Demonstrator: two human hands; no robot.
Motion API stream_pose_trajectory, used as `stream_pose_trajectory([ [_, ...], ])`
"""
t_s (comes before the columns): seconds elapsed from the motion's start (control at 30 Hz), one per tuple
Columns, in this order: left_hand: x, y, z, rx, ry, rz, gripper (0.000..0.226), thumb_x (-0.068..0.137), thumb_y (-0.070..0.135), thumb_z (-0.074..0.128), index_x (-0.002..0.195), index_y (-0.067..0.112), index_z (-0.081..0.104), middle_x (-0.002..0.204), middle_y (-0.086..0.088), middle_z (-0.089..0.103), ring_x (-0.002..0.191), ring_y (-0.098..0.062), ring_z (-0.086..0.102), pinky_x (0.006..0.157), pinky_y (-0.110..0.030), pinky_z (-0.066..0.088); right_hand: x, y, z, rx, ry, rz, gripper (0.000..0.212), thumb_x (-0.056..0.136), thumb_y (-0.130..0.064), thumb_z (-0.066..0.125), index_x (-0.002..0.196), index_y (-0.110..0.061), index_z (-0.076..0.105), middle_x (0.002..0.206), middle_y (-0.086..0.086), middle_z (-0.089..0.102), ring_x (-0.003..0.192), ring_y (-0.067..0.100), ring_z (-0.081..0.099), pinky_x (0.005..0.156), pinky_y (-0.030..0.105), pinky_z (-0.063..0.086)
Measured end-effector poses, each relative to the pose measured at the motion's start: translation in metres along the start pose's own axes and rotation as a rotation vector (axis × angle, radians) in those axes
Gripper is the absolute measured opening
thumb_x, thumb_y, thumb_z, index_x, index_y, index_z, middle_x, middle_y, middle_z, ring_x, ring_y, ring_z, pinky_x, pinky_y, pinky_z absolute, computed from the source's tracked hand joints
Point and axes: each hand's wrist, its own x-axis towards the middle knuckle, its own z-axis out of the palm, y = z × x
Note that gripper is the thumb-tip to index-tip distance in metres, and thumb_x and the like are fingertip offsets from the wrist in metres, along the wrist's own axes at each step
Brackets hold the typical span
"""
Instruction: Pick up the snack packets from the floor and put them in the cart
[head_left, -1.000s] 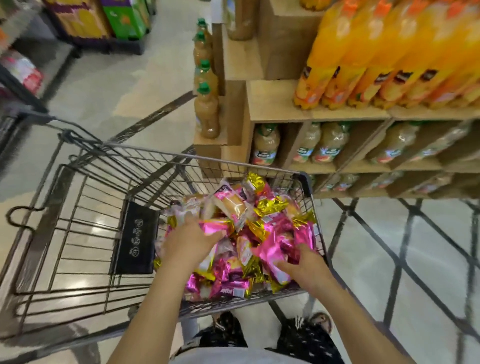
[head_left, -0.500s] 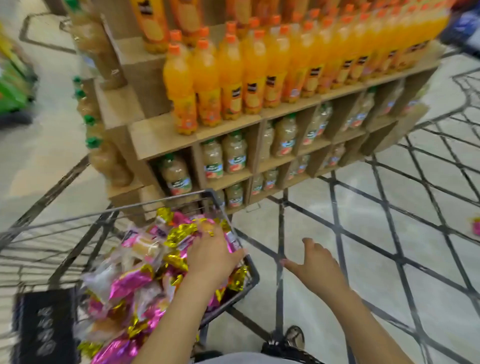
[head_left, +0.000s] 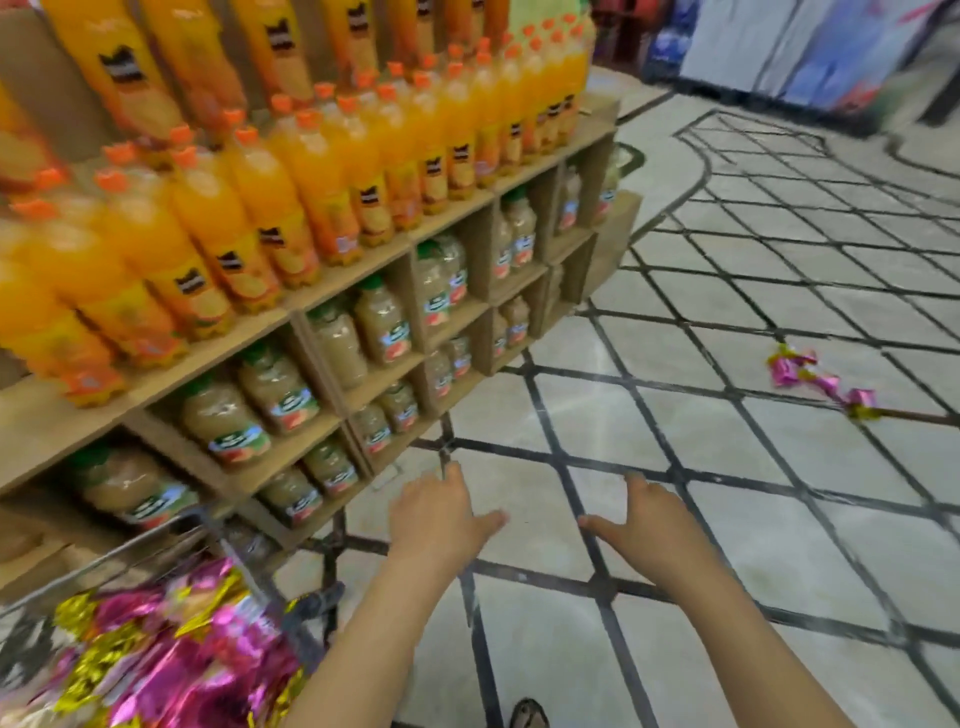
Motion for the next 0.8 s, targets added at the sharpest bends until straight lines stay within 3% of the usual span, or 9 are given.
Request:
stream_pose_trajectory([
  [0.23,0.052,0.088,0.003,0.027,-0.041,0.120,0.096,0.083,0.075,0.046,0.153,0.015,0.017,0.147,-0.011,0.044,0.133,-0.029,0.043,0.104,-0.042,0.042,0.036,0.071,-0.040,0.109,0.005,0.178,0.087,0.087,-0.065,0.054,0.150,-0.014,0.023,0.145,0.014,0.043,0.132,0.030,0.043,0.101,0.037,0.043],
  [0.5,0.140,0.159,-0.020,0.116,-0.077,0.245,0.086,0.086,0.072,0.046,0.149,0.017,0.024,0.141,-0.012,0.047,0.128,-0.031,0.045,0.100,-0.039,0.042,0.112,0.098,-0.075,0.284,0.028,0.296,0.092,0.083,-0.068,0.057,0.150,-0.014,0.026,0.145,0.012,0.043,0.131,0.030,0.043,0.103,0.039,0.043],
  [0.8,0.304,0.264,-0.079,0.189,-0.130,0.403,0.085,0.089,0.068,0.046,0.150,0.014,0.022,0.142,-0.014,0.046,0.129,-0.032,0.044,0.102,-0.039,0.041,0.257,0.107,-0.152,0.332,0.094,0.422,0.085,0.084,-0.065,0.058,0.147,-0.014,0.031,0.142,0.012,0.045,0.130,0.030,0.044,0.101,0.041,0.044],
])
